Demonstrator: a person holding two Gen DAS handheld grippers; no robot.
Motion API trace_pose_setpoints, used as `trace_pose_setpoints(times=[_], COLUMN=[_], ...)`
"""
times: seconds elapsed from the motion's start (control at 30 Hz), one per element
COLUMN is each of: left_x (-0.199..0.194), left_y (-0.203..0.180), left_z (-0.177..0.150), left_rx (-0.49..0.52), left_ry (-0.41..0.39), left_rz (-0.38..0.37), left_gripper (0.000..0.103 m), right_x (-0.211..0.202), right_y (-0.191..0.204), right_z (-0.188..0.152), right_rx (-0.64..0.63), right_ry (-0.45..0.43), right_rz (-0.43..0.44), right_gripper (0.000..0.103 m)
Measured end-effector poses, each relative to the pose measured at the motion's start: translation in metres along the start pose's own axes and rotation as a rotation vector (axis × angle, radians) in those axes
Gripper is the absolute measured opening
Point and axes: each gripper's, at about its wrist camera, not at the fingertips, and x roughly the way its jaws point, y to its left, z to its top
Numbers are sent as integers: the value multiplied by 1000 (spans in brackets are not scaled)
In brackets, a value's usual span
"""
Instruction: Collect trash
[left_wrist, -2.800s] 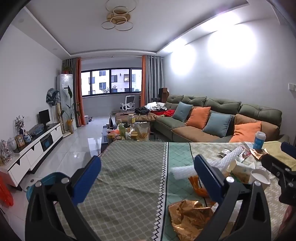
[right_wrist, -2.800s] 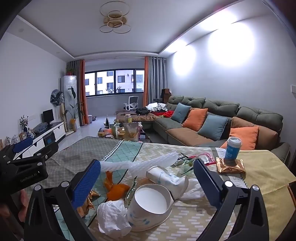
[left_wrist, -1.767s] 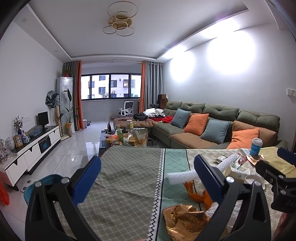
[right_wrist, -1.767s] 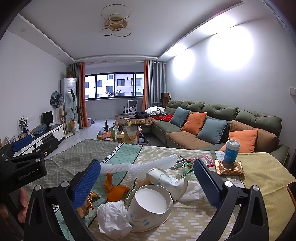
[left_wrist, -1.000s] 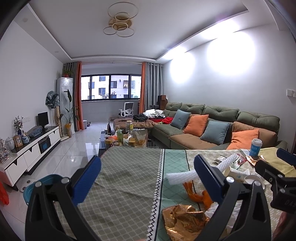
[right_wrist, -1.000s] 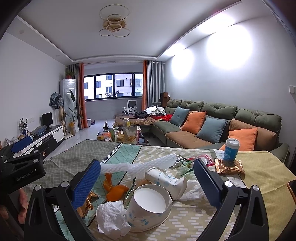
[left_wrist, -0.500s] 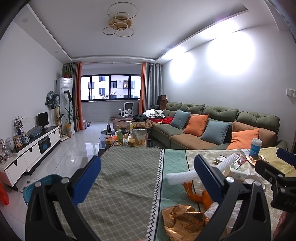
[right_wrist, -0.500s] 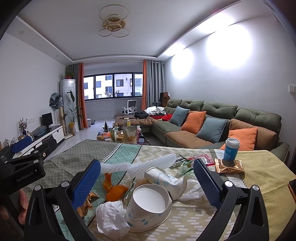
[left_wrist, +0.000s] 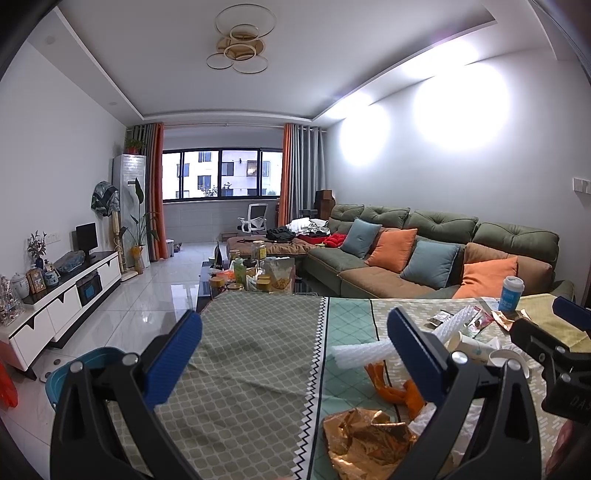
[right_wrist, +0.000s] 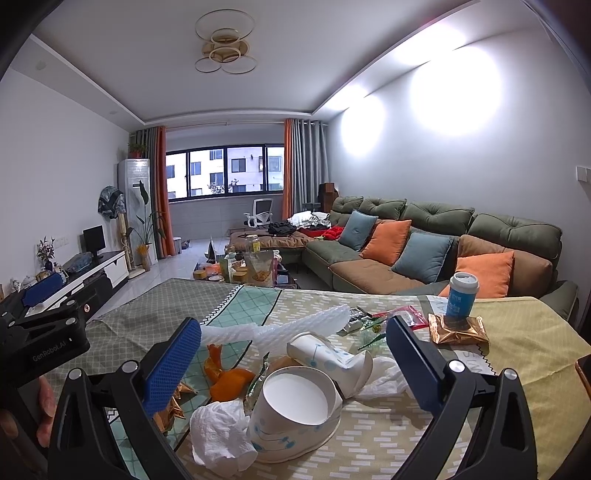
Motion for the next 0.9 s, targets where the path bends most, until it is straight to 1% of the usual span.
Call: trace_pose_setpoints(times=[0.9], left_x=[2], left_y=[0], left_z=[0], left_rx=[-2], left_ry=[2], left_rz=[-3], left_gripper=[100], right_x=[0], right_y=[-1], right_z=[-1], right_rx=[8], right_ry=[2], right_rz=[7], right_gripper=[100])
